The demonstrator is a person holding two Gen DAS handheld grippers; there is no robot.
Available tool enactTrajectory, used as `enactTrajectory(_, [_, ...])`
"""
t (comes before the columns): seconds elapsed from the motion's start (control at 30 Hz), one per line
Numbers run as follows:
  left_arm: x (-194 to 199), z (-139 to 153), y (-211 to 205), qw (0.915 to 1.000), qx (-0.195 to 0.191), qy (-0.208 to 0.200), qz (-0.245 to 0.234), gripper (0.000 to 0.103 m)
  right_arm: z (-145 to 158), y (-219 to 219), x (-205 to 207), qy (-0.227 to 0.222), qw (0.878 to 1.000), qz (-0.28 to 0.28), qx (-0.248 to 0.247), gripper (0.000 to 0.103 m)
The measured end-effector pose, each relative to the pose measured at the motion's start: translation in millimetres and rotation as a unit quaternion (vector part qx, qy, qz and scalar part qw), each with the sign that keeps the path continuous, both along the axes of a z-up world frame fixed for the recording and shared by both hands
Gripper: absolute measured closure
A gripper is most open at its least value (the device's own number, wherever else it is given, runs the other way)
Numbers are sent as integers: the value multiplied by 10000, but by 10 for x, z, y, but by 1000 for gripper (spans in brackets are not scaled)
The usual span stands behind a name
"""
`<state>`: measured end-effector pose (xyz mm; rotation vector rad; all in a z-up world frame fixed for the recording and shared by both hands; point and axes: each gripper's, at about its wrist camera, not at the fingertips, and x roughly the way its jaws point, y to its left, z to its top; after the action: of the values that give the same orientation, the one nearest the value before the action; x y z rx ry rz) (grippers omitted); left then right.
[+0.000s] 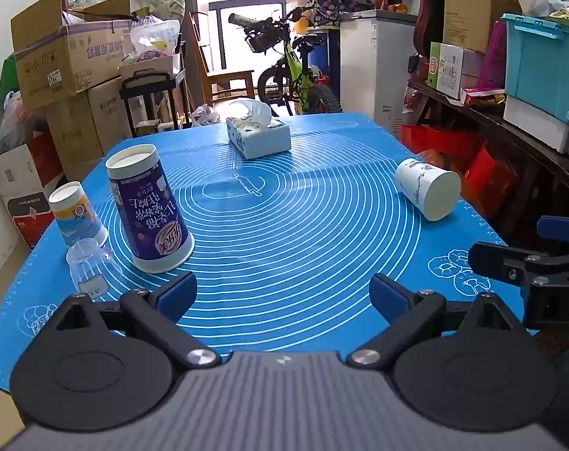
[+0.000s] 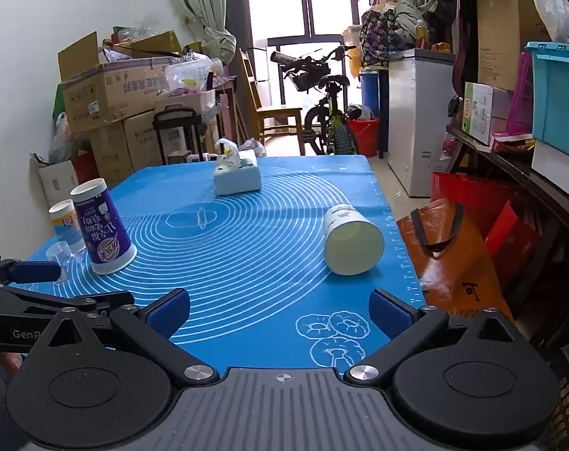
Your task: Flip cup upside down
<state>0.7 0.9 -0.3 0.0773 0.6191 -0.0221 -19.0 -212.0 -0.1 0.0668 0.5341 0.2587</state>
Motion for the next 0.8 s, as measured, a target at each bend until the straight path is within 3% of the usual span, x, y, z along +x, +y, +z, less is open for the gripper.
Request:
enactTrajectory(0.57, [-32, 28, 18, 9999, 32, -50, 101, 6, -121, -37, 9, 18, 10000, -1, 78, 2])
enactTrajectory(0.8, [-24, 23, 19, 9999, 28, -27, 99, 6, 1, -38, -13, 1, 10000, -46, 63, 2])
